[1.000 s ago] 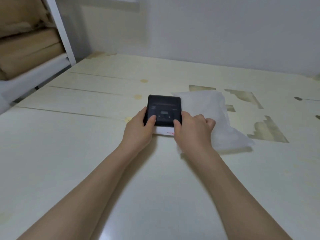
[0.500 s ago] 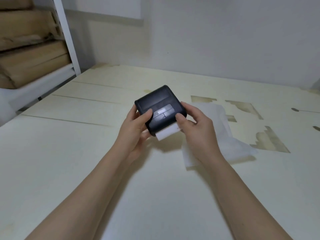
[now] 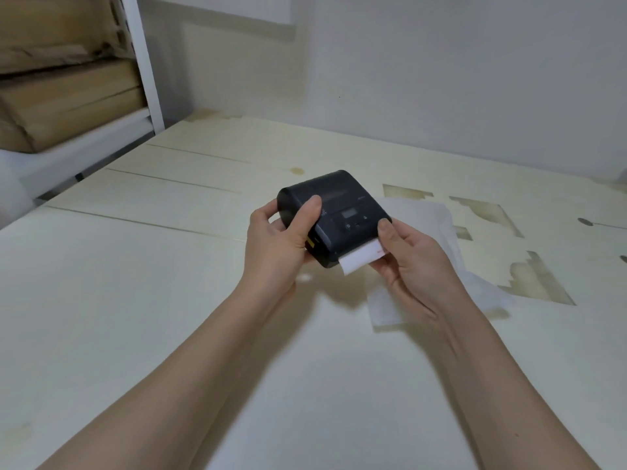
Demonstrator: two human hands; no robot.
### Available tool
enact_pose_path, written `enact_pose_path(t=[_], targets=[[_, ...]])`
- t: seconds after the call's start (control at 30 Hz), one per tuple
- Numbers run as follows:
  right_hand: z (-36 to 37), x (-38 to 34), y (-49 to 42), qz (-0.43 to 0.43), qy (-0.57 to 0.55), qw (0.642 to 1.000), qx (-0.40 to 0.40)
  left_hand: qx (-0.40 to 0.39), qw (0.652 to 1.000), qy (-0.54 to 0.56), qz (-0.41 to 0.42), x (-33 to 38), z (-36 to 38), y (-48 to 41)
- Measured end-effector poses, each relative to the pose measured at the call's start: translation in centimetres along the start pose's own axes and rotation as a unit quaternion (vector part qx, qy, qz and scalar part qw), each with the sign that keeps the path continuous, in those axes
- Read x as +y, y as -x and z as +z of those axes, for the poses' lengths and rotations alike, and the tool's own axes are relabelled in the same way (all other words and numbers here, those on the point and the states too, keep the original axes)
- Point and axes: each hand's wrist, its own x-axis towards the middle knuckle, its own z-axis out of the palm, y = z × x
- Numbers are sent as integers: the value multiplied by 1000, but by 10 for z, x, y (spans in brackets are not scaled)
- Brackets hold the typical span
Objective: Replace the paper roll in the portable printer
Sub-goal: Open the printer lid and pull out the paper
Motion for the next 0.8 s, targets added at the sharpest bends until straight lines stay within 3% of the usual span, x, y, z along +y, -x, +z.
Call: enact_pose_path(t=[0.3,0.4,0.57,0.8], targets=[[-2,-4,2,-32,68,997,36,13,1000,12,18,1,6,5],[1,-5,5,-41,142,987,70,-3,1000,9,-6,4,4,4],[7,-6,18,-56,333,938,77,-34,997,-63,-27,9,-12,-10],[11,-4,18,-31,548,834,61,-75,979,-185,-29,-3,-24,-15]])
